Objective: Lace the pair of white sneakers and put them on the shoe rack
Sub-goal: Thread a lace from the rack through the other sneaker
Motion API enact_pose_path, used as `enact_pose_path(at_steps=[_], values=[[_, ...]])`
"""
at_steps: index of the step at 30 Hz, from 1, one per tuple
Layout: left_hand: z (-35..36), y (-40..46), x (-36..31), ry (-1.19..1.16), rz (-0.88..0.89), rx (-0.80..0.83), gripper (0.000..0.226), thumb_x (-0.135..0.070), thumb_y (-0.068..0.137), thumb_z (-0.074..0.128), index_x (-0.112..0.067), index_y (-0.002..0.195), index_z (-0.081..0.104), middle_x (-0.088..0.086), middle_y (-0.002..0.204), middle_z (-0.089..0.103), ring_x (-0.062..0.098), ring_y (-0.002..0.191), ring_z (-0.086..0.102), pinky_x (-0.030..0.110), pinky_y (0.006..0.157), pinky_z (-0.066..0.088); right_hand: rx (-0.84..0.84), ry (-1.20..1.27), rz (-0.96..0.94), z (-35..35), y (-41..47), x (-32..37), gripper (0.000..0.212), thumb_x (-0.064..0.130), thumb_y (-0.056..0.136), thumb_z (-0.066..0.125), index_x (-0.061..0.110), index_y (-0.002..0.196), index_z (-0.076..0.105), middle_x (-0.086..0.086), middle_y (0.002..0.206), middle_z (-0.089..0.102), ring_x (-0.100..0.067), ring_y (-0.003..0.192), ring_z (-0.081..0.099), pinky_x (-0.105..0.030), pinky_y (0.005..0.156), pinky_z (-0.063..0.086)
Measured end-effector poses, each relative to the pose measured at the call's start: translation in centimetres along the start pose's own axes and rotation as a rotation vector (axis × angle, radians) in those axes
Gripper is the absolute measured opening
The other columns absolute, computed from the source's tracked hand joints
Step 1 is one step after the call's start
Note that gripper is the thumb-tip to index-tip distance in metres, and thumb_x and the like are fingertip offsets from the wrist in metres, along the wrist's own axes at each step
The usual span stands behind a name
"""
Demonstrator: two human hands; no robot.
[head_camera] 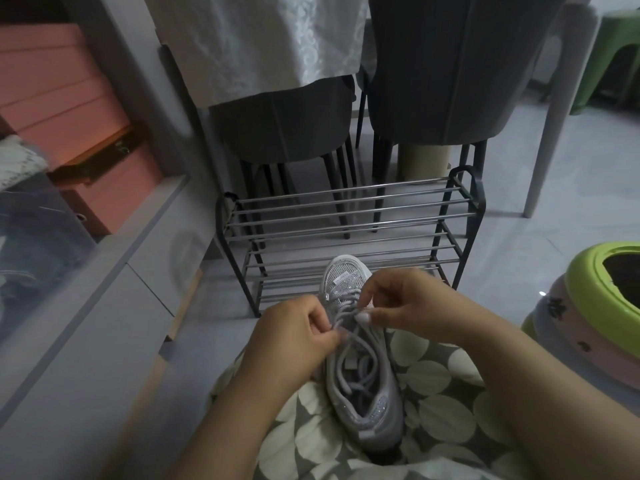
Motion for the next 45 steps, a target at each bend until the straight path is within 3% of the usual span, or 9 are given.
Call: enact_pose_path(at_steps=[4, 7, 10, 13, 20, 26, 38, 42, 45], values=[[1.4, 0.1, 0.7, 0.140, -0.023, 0.128, 0.036, -0.056, 0.072, 0.072, -0.027, 0.081, 0.052, -0.008, 0.065, 0.057, 0.010, 0.062, 0.054, 0.030, 0.059, 0.044, 0.105, -0.308, 0.044, 1.3, -0.1, 0.0, 0.032, 0.044, 0.076, 0.074, 0.038, 0.101, 0.055, 0.011, 0.066, 0.055, -0.001, 0.053, 0.046, -0.017, 0.051, 0.035], [2.2, 0.1, 1.0, 0.189, -0.004, 0.208, 0.032, -0.056, 0.080, 0.062, -0.025, 0.077, 0.053, -0.007, 0.058, 0.057, 0.013, 0.056, 0.057, 0.032, 0.059, 0.050, 0.139, -0.421, 0.064, 1.5, -0.3, 0.0, 0.031, 0.043, 0.079, 0.069, 0.043, 0.102, 0.048, 0.011, 0.068, 0.054, 0.000, 0.054, 0.045, -0.014, 0.047, 0.031], [2.2, 0.1, 0.8, 0.080, -0.006, 0.206, 0.025, -0.041, 0.089, 0.058, -0.021, 0.073, 0.054, -0.003, 0.051, 0.062, 0.009, 0.044, 0.062, 0.033, 0.052, 0.055, 0.135, -0.367, 0.056, 1.3, -0.2, 0.1, 0.027, 0.033, 0.081, 0.068, 0.041, 0.099, 0.050, 0.009, 0.067, 0.054, -0.004, 0.053, 0.047, -0.020, 0.049, 0.040], [2.1, 0.0, 0.2, -0.019, -0.032, 0.196, 0.023, -0.027, 0.095, 0.055, -0.018, 0.074, 0.056, 0.000, 0.051, 0.063, 0.004, 0.036, 0.056, 0.021, 0.041, 0.045, 0.135, -0.300, 0.063, 1.0, -0.3, 0.2, 0.027, 0.026, 0.083, 0.069, 0.038, 0.099, 0.051, 0.007, 0.066, 0.056, -0.006, 0.052, 0.056, -0.025, 0.052, 0.050], [1.0, 1.4, -0.8, -0.106, -0.013, 0.159, 0.025, -0.022, 0.097, 0.053, -0.016, 0.073, 0.055, 0.001, 0.049, 0.063, 0.010, 0.040, 0.060, 0.022, 0.046, 0.050, 0.088, -0.310, 0.079, -0.6, 0.5, 1.0, 0.026, 0.023, 0.086, 0.066, 0.034, 0.104, 0.051, 0.005, 0.073, 0.058, -0.007, 0.057, 0.056, -0.019, 0.051, 0.049], [-1.1, 5.7, -2.4, -0.034, 0.041, 0.047, 0.023, -0.020, 0.095, 0.057, -0.016, 0.073, 0.055, 0.003, 0.053, 0.064, 0.011, 0.044, 0.063, 0.029, 0.050, 0.056, -0.023, -0.303, 0.077, -2.8, 3.6, 1.9, 0.026, 0.024, 0.087, 0.063, 0.027, 0.110, 0.050, 0.001, 0.082, 0.064, -0.016, 0.072, 0.066, -0.038, 0.065, 0.058], [4.6, 12.7, 2.4, 0.019, -0.048, 0.146, 0.019, -0.019, 0.095, 0.056, -0.004, 0.083, 0.057, 0.011, 0.059, 0.066, 0.017, 0.047, 0.065, 0.036, 0.057, 0.060, 0.019, -0.125, 0.299, -0.2, 10.1, -6.7, 0.025, 0.016, 0.089, 0.063, 0.018, 0.111, 0.053, -0.006, 0.080, 0.066, -0.017, 0.061, 0.067, -0.024, 0.050, 0.055], [7.4, 13.5, 4.8, 0.015, -0.102, 0.183, 0.022, -0.020, 0.096, 0.055, -0.002, 0.084, 0.058, 0.013, 0.062, 0.068, 0.018, 0.050, 0.067, 0.038, 0.059, 0.060, 0.058, -0.114, 0.378, 1.8, 11.3, -10.0, 0.024, 0.018, 0.091, 0.060, 0.018, 0.112, 0.050, -0.009, 0.078, 0.066, -0.024, 0.065, 0.068, -0.031, 0.055, 0.059], [9.3, 14.2, 6.8, -0.005, -0.138, 0.201, 0.024, -0.021, 0.094, 0.056, 0.000, 0.083, 0.057, 0.013, 0.060, 0.068, 0.023, 0.053, 0.069, 0.043, 0.061, 0.060, 0.059, -0.101, 0.459, 2.9, 11.7, -12.6, 0.030, 0.025, 0.090, 0.061, 0.018, 0.115, 0.046, -0.004, 0.069, 0.062, -0.014, 0.050, 0.060, -0.018, 0.038, 0.045]])
Point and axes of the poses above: each hand's wrist, its own y-axis towards the middle knuckle, its own z-axis out of the palm, x = y × z, the point moved 8 cm from there along y, towards the middle knuckle
